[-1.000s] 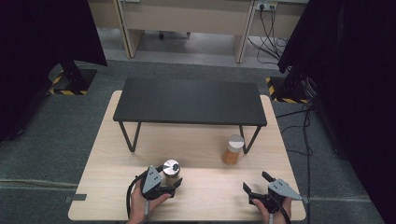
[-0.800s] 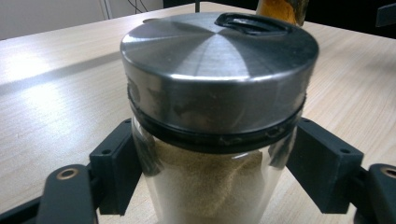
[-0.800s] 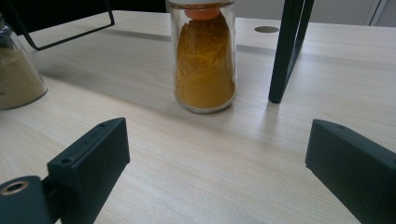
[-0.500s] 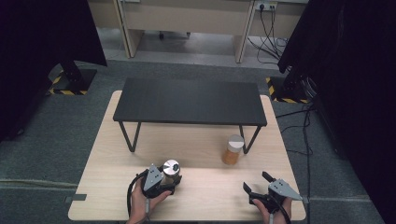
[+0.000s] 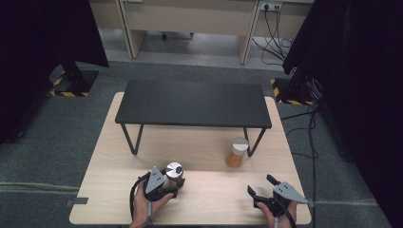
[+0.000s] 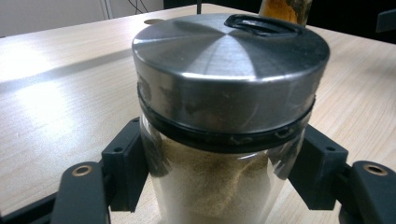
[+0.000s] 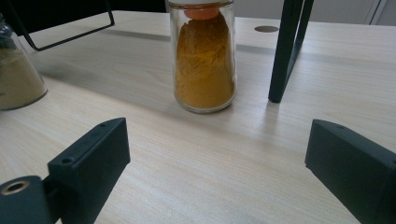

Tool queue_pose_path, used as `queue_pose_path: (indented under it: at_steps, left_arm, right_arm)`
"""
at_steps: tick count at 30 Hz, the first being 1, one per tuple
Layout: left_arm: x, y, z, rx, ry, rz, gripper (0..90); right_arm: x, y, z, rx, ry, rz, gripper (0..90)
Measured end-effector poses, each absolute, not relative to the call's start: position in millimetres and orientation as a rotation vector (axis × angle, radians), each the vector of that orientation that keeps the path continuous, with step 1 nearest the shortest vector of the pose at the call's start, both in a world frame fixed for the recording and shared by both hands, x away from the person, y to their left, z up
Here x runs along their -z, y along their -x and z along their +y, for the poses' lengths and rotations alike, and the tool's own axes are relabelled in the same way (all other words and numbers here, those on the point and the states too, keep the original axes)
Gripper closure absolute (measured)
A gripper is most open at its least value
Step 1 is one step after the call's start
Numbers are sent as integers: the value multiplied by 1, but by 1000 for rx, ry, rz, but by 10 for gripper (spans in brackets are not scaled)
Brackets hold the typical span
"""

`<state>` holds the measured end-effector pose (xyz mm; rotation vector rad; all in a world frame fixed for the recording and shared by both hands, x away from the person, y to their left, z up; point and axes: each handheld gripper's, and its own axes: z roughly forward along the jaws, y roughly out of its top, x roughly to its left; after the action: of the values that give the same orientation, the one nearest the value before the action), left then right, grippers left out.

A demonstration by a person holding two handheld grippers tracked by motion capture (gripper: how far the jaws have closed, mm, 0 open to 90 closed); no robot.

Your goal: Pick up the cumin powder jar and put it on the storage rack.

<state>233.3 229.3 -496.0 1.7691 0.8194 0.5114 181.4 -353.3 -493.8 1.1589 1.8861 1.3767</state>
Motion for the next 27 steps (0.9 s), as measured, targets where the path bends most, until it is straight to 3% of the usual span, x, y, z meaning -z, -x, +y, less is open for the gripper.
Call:
queue_pose_path:
  at_steps: [27]
  left_arm:
    - [445,-205,244,-556,-1688,792,302]
  right_arm:
    - [493,-182,-352,-1369,-1158,1892,68]
